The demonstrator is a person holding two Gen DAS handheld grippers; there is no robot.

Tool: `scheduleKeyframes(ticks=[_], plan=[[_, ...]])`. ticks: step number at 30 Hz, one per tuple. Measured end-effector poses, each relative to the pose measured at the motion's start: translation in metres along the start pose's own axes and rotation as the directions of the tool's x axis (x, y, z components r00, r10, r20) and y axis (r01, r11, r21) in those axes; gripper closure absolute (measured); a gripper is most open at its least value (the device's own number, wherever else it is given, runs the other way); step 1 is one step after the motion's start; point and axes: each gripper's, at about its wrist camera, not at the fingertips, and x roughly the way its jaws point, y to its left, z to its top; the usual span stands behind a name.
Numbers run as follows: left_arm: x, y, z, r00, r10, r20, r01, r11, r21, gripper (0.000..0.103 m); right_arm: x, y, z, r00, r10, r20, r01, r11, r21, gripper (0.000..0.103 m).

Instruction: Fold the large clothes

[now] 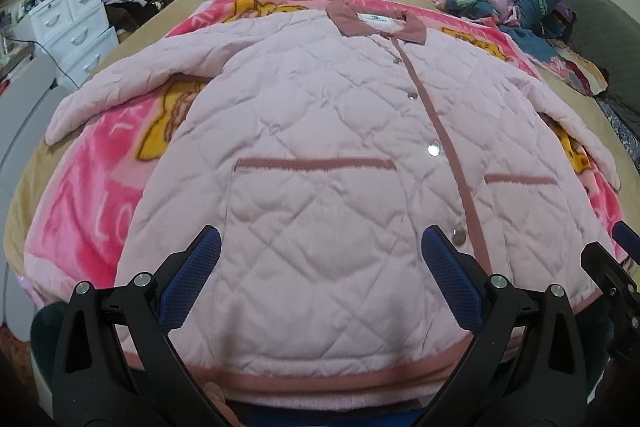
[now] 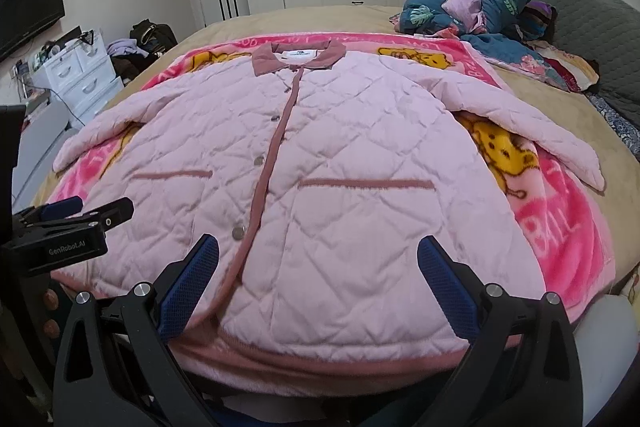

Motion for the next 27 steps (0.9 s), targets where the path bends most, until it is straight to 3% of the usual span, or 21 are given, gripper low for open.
scheduleKeyframes(ticks=[11,27], plan=[[0.017,0.006,0.044,1.0,-0.004,-0.005,0.003,0.999,-0.046,0.009,0.023,-0.003,0.042,1.0,0.024,-0.003,-0.024,1.0,0.001,0.004],[0.053,-0.018,0.117,0.999,-0.009,-0.034,0.008,1.0,-0.012,0.009,0.058,-0.028,0.123,0.999,-0.018,0.041,0.016,0.999,0.037,0.004]])
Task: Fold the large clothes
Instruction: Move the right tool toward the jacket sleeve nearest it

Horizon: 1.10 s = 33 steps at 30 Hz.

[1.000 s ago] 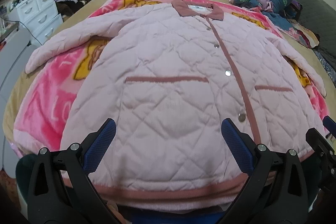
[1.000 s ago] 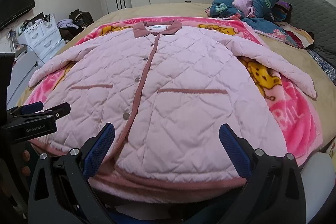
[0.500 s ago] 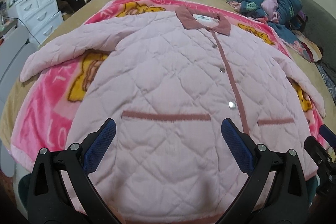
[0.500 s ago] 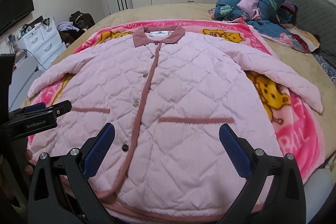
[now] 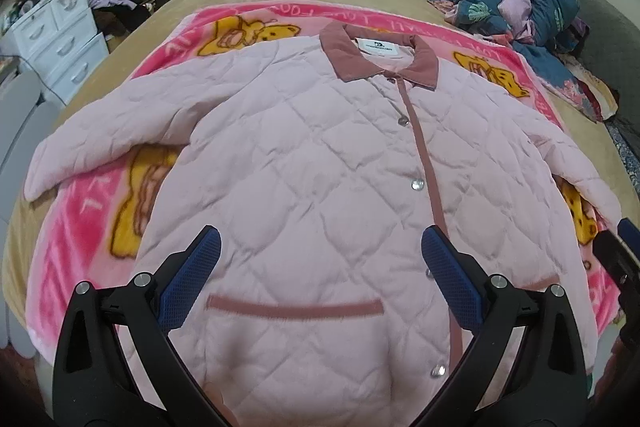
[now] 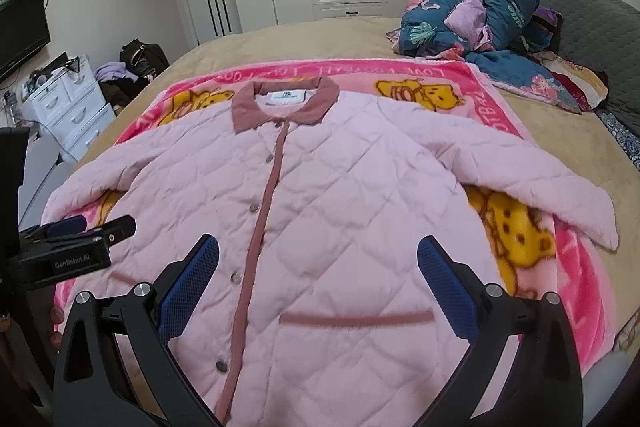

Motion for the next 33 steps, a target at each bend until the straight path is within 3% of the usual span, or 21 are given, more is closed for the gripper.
scheduleKeyframes(ticks=[10,22,26,33], plan=[[0.023,-0.019,0.042,0.999,-0.037,-0.028,0.036,0.999,-0.018,0.009,0.022,-0.025,0.047,0.999,-0.026,0.036,0.025,0.999,0.033,0.004],[0.062,-0.058,0.087,0.998,-0.063,-0.03,0.063,0.998,-0.002,0.009,0.05,-0.076,0.081,0.996,-0.081,0.035,0.076,0.99,0.118,0.004],[0.079,-0.071,0.098,0.997,-0.073,-0.04,0.073,0.997,0.001,0.009,0.063,-0.104,0.085,0.994,-0.103,0.028,0.096,0.978,0.186,0.004],[0.106,-0.089,0.105,0.996,-0.06,-0.061,0.061,0.998,0.009,0.009,0.089,-0.164,0.08,0.977,-0.215,0.005,0.203,0.927,0.316,0.004]])
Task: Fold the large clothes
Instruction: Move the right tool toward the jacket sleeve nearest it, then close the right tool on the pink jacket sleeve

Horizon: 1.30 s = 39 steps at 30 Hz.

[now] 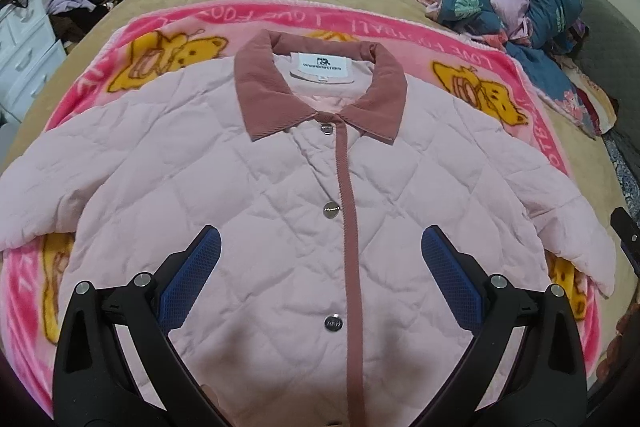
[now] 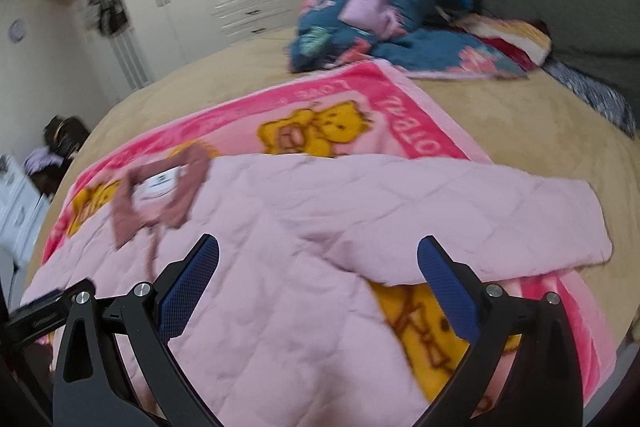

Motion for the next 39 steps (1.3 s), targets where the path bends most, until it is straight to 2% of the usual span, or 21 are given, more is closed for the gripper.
scheduleKeyframes(ticks=[10,18,23,28,32,36,38,39], plan=[[0.041,-0.022,0.001,0.998,0.021,-0.053,-0.02,1.0,0.025,0.009,0.032,-0.085,-0.008,0.991,-0.135,-0.021,0.136,0.972,0.193,0.004],[0.069,-0.05,-0.001,0.995,0.01,-0.102,-0.003,0.998,0.069,0.009,0.043,-0.15,-0.017,0.974,-0.217,-0.062,0.224,0.903,0.366,0.004],[0.078,-0.064,0.004,0.996,0.006,-0.09,0.001,0.997,0.083,0.009,0.053,-0.189,-0.029,0.956,-0.273,-0.11,0.292,0.832,0.472,0.004],[0.077,-0.066,0.011,0.997,-0.002,-0.076,0.009,0.996,0.089,0.009,0.063,-0.232,-0.044,0.954,-0.257,-0.153,0.295,0.718,0.631,0.004],[0.07,-0.058,0.017,0.997,0.012,-0.075,-0.004,0.994,0.107,0.009,0.072,-0.256,-0.045,0.965,-0.219,-0.144,0.256,0.665,0.702,0.004],[0.06,-0.046,0.028,0.998,0.025,-0.061,-0.017,0.992,0.123,0.009,0.082,-0.273,-0.041,0.967,-0.222,-0.125,0.241,0.631,0.738,0.004],[0.056,-0.041,0.032,0.998,0.039,-0.055,-0.031,0.99,0.137,0.009,0.086,-0.283,-0.04,0.964,-0.232,-0.129,0.248,0.611,0.752,0.015],[0.053,-0.038,0.035,0.997,0.049,-0.053,-0.041,0.989,0.143,0.009,0.089,-0.29,-0.04,0.965,-0.228,-0.126,0.24,0.591,0.77,0.029]])
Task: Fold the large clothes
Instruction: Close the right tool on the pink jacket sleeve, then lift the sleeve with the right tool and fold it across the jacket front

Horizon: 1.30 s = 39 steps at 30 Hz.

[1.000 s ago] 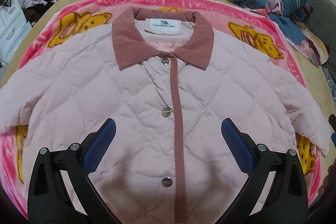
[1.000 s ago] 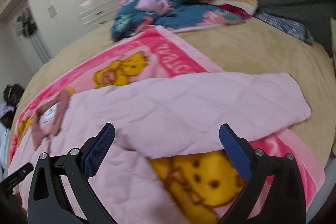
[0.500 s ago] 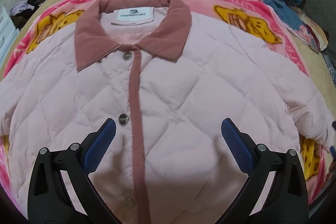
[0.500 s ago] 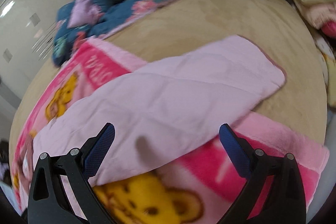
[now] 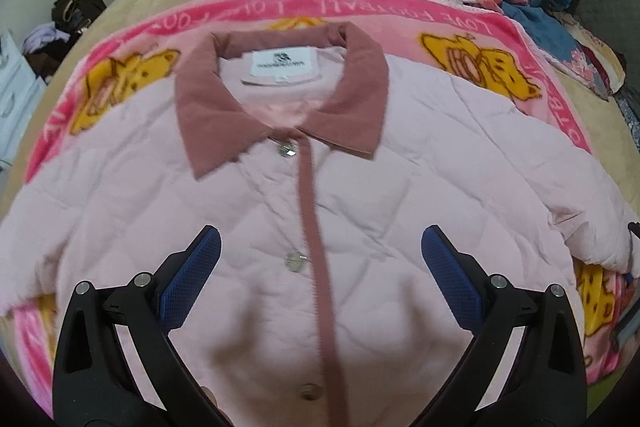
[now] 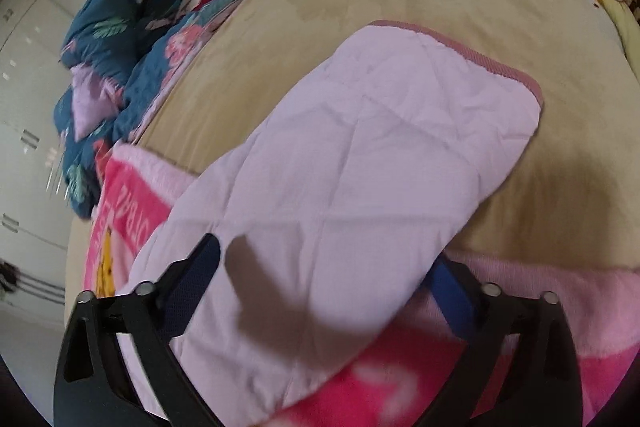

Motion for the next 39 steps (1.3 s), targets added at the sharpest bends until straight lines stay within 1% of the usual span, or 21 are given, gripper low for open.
scheduleKeyframes(ticks=[1,2,3,4,6,7,8,9,10,11,12,16,18,21,28,29,30,32,33,37,39], plan=[[-0.003,0.003,0.002,1.0,0.007,0.003,-0.007,1.0,0.001,0.009,0.002,-0.002,0.004,1.0,0.01,-0.005,-0.01,1.0,0.02,0.046],[-0.006,0.006,0.004,1.0,0.009,0.005,-0.009,1.0,0.0,0.009,0.002,-0.002,0.008,1.0,0.025,-0.003,-0.025,0.999,0.024,0.053],[-0.01,0.01,0.006,1.0,0.009,0.011,-0.009,1.0,-0.004,0.009,-0.003,0.002,0.011,0.999,0.051,0.012,-0.051,0.999,0.011,0.066],[-0.014,0.013,0.008,1.0,0.01,0.02,-0.01,1.0,-0.011,0.009,-0.011,0.013,0.013,0.997,0.074,0.028,-0.073,0.997,-0.036,0.075],[-0.021,0.02,0.01,1.0,0.006,0.031,-0.005,1.0,-0.026,0.009,-0.031,0.039,0.014,0.989,0.132,0.062,-0.122,0.982,-0.141,0.081],[-0.025,0.025,0.011,0.999,0.0,0.035,0.002,0.999,-0.034,0.009,-0.047,0.058,0.012,0.982,0.174,0.077,-0.154,0.964,-0.216,0.083],[-0.028,0.028,0.012,0.999,-0.006,0.038,0.008,0.999,-0.041,0.009,-0.056,0.067,0.011,0.977,0.195,0.084,-0.169,0.953,-0.25,0.084],[-0.03,0.03,0.013,0.999,-0.01,0.04,0.011,0.999,-0.045,0.009,-0.071,0.083,0.008,0.967,0.237,0.091,-0.2,0.931,-0.304,0.085],[-0.032,0.033,0.013,0.999,-0.012,0.042,0.014,0.999,-0.05,0.009,-0.088,0.1,0.004,0.954,0.284,0.098,-0.231,0.903,-0.363,0.086],[-0.035,0.036,0.013,0.999,-0.013,0.044,0.015,0.998,-0.055,0.009,-0.097,0.11,0.002,0.947,0.304,0.104,-0.242,0.887,-0.393,0.086],[-0.038,0.039,0.013,0.999,-0.013,0.048,0.015,0.998,-0.058,0.009,-0.113,0.126,-0.004,0.933,0.341,0.114,-0.257,0.854,-0.452,0.086],[-0.051,0.049,0.013,0.998,-0.029,0.06,0.033,0.997,-0.073,0.009,-0.155,0.171,-0.028,0.894,0.43,0.124,-0.281,0.754,-0.594,0.086],[-0.062,0.054,0.014,0.996,-0.046,0.074,0.052,0.995,-0.082,0.009,-0.169,0.189,-0.037,0.882,0.455,0.121,-0.284,0.718,-0.636,0.087],[-0.075,0.061,0.016,0.994,-0.062,0.095,0.07,0.993,-0.092,0.009,-0.188,0.211,-0.053,0.863,0.494,0.104,-0.297,0.664,-0.686,0.087],[-0.099,0.086,0.016,0.985,-0.109,0.135,0.128,0.983,-0.135,0.009,-0.221,0.247,-0.096,0.824,0.565,0.05,-0.329,0.547,-0.77,0.087],[-0.1,0.09,0.015,0.984,-0.113,0.136,0.133,0.981,-0.141,0.009,-0.223,0.251,-0.103,0.819,0.572,0.043,-0.329,0.529,-0.782,0.087],[-0.1,0.097,0.013,0.983,-0.12,0.136,0.14,0.978,-0.154,0.009,-0.228,0.258,-0.113,0.813,0.581,0.031,-0.329,0.502,-0.8,0.087],[-0.1,0.107,0.009,0.983,-0.122,0.135,0.144,0.974,-0.174,0.009,-0.232,0.264,-0.128,0.805,0.593,0.012,-0.332,0.467,-0.82,0.087],[-0.1,0.113,0.007,0.983,-0.123,0.133,0.146,0.972,-0.183,0.009,-0.235,0.27,-0.139,0.798,0.603,-0.006,-0.339,0.44,-0.832,0.087],[-0.098,0.135,-0.003,0.981,-0.147,0.126,0.172,0.962,-0.213,0.009,-0.24,0.28,-0.175,0.785,0.617,-0.058,-0.356,0.371,-0.858,0.088],[-0.097,0.144,-0.006,0.982,-0.145,0.121,0.169,0.96,-0.224,0.009,-0.243,0.284,-0.197,0.778,0.622,-0.088,-0.366,0.335,-0.868,0.088]])
